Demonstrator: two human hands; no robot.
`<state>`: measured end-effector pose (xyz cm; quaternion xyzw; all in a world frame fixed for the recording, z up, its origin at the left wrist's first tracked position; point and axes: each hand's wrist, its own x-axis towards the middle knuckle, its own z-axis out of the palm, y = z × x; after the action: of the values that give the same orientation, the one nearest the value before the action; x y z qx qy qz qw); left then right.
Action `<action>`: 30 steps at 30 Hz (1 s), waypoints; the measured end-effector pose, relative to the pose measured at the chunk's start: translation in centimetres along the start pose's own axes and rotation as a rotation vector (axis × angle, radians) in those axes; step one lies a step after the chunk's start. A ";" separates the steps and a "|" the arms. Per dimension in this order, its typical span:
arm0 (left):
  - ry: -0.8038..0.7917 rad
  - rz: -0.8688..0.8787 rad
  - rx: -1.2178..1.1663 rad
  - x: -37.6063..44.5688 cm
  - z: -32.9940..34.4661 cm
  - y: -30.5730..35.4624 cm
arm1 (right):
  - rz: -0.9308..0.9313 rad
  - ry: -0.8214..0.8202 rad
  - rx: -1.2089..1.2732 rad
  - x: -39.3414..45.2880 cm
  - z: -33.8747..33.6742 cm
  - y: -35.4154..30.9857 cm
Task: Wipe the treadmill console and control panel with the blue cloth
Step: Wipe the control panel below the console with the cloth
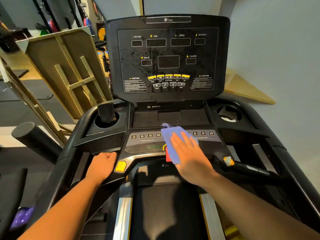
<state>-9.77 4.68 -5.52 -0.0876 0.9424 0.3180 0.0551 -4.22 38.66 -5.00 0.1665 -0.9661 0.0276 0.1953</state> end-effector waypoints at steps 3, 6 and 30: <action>-0.003 0.004 -0.015 0.1 0.0 0.1 | 0.148 0.118 -0.016 -3.6 -0.9 4.3; -0.007 0.007 -0.017 0.2 0.1 0.3 | 0.526 0.114 -0.021 -4.2 -2.2 4.5; 0.012 -0.041 -0.011 -0.9 -0.5 1.3 | 0.053 -0.099 0.124 4.5 0.4 -4.1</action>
<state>-9.21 5.50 -4.18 -0.1093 0.9389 0.3215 0.0554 -6.88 33.35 -3.71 0.1540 -0.9751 0.0841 0.1359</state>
